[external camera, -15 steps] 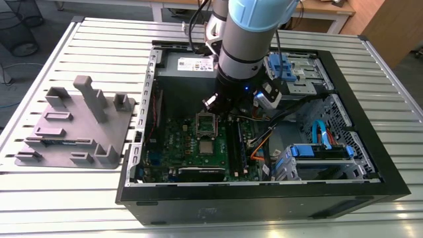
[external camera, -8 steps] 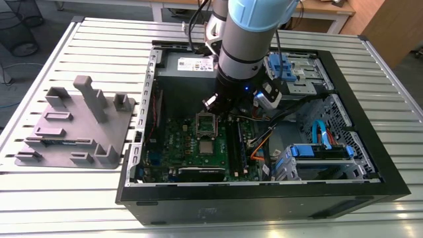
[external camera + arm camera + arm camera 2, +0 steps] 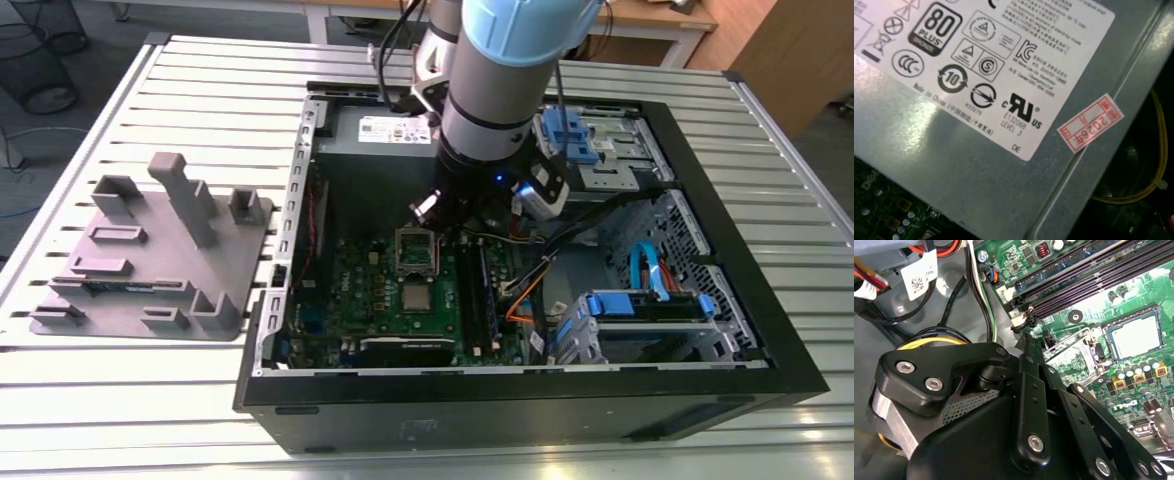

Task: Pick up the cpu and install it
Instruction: 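Close the cpu cover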

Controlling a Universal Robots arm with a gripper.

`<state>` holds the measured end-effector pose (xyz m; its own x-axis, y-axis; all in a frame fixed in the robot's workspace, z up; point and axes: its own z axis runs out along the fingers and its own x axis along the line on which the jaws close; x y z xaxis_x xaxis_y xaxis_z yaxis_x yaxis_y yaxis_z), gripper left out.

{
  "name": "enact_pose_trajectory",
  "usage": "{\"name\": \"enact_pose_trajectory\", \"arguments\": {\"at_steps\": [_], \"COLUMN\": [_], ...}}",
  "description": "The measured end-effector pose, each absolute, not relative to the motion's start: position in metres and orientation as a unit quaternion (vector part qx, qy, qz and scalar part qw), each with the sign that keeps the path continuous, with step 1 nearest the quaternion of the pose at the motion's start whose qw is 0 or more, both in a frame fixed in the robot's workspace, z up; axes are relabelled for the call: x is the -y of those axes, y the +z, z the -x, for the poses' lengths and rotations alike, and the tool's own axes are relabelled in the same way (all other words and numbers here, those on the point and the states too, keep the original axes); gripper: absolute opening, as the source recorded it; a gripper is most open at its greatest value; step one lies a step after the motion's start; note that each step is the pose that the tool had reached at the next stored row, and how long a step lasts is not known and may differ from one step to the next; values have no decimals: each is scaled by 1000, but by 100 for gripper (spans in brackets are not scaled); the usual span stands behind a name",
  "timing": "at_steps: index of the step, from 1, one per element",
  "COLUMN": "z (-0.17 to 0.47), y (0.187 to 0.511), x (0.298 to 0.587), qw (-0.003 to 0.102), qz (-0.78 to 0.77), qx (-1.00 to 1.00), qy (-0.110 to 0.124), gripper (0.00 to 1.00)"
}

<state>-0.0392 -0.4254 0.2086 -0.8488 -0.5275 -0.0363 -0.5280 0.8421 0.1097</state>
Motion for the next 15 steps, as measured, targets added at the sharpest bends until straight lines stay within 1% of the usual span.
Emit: {"name": "enact_pose_trajectory", "arguments": {"at_steps": [15], "z": [38], "y": [203], "x": [425], "qw": [2], "qz": [304], "qx": [-951], "qy": [62], "gripper": [11]}}
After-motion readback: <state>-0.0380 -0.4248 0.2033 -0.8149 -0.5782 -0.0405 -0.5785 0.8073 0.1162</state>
